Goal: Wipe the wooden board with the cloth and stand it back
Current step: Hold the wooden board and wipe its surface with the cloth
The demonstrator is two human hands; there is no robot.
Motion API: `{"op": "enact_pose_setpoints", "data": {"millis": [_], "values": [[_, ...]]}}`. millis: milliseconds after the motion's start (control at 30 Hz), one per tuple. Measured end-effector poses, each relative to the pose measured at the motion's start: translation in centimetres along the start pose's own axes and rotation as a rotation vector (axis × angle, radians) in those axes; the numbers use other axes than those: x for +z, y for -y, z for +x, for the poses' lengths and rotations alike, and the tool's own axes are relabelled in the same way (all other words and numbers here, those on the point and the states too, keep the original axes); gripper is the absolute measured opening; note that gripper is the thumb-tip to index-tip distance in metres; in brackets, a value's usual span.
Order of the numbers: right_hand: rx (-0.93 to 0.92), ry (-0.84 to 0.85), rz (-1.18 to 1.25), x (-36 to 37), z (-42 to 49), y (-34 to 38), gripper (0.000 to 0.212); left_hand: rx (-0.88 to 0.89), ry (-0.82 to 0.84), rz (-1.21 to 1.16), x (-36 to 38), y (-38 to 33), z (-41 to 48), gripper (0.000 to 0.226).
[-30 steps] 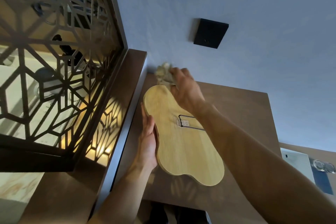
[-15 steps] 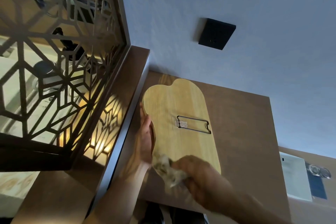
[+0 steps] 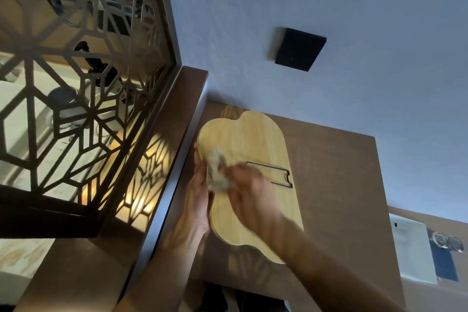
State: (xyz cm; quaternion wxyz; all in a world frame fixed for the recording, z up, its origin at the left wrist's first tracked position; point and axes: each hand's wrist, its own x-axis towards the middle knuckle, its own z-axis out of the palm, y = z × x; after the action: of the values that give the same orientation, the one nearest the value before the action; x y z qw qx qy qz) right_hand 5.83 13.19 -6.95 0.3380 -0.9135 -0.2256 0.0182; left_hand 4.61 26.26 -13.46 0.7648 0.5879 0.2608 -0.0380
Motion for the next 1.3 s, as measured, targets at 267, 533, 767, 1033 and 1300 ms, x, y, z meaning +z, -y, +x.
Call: {"op": "enact_pose_setpoints", "data": {"millis": [267,533,767,1033,1300], "values": [[0.084,0.145,0.242,-3.7,-7.0,0.0,0.044,-0.047,0.039,-0.031,-0.1,-0.9,0.4,0.036],[0.105,-0.095,0.036,-1.3,9.9,-0.2,0.032,-0.166,0.023,-0.132,0.3,-1.5,-0.7,0.029],[-0.031,0.226,-0.011,-1.7,-6.8,0.7,0.027,-0.065,0.037,-0.035,0.1,-0.4,0.2,0.039],[0.129,0.079,0.078,-4.6,-2.4,1.1,0.038,-0.125,0.013,-0.061,0.0,0.1,0.3,0.053],[0.214,0.018,0.006,-1.0,9.1,0.2,0.029,-0.188,0.016,-0.177,0.2,-1.1,-0.7,0.042]]}}
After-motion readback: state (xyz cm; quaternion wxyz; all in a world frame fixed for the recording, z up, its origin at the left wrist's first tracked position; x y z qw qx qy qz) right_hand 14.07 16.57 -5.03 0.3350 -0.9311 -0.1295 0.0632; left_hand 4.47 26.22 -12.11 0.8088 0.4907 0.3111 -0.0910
